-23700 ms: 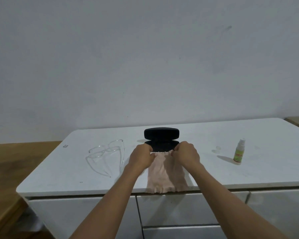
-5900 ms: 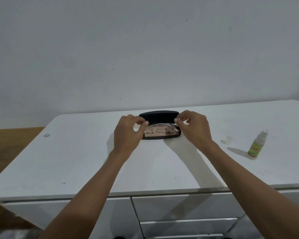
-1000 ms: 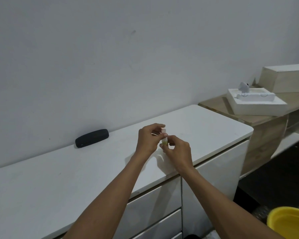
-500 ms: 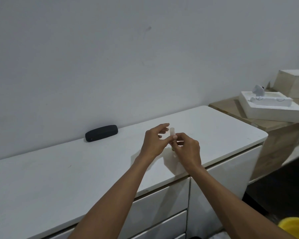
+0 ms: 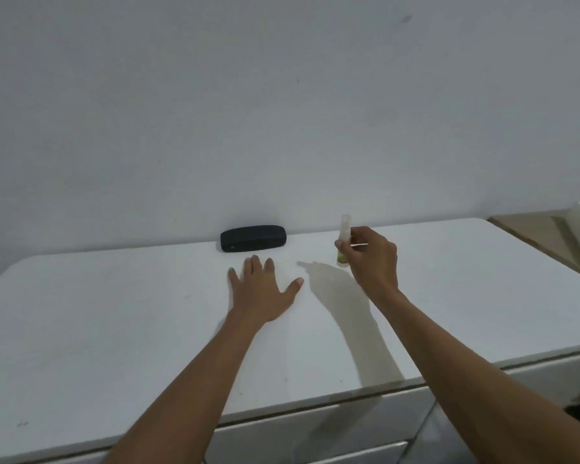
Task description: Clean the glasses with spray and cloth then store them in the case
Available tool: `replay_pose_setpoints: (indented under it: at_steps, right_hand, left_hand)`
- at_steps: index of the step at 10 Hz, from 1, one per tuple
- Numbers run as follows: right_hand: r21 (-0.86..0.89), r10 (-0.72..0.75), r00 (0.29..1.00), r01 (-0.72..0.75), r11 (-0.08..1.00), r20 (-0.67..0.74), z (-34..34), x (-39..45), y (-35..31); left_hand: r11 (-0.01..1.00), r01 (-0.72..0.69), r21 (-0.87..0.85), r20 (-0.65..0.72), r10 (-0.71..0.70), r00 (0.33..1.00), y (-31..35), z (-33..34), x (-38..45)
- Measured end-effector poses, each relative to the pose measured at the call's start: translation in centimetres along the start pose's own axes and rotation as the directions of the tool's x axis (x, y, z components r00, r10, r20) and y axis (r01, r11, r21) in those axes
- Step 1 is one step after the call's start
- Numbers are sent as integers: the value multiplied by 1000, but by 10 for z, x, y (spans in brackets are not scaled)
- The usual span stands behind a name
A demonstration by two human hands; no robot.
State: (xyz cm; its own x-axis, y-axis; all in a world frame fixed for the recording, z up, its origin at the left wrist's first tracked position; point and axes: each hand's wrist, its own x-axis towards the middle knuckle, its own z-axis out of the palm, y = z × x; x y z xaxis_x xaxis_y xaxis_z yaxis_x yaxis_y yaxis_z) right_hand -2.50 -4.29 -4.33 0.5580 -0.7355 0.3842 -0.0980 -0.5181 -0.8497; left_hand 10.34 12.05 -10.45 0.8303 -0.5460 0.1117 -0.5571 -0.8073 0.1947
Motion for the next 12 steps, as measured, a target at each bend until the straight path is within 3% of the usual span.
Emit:
replay_pose_setpoints:
  at_steps: [6, 9, 12]
  right_hand:
    - [-103, 75, 997, -76, 992, -6, 108, 100, 28]
    - [-93, 164, 984, -158, 983, 62, 103, 102, 32]
    - [-127, 191, 980, -184, 975, 50, 46, 84, 6]
  left_hand:
    - [1000, -18, 14, -22, 18, 1000, 1, 7, 12]
    - [999, -19, 30, -16, 20, 1000, 3, 4, 11]
    - [1000, -20, -9, -4, 20, 1000, 5, -8, 1]
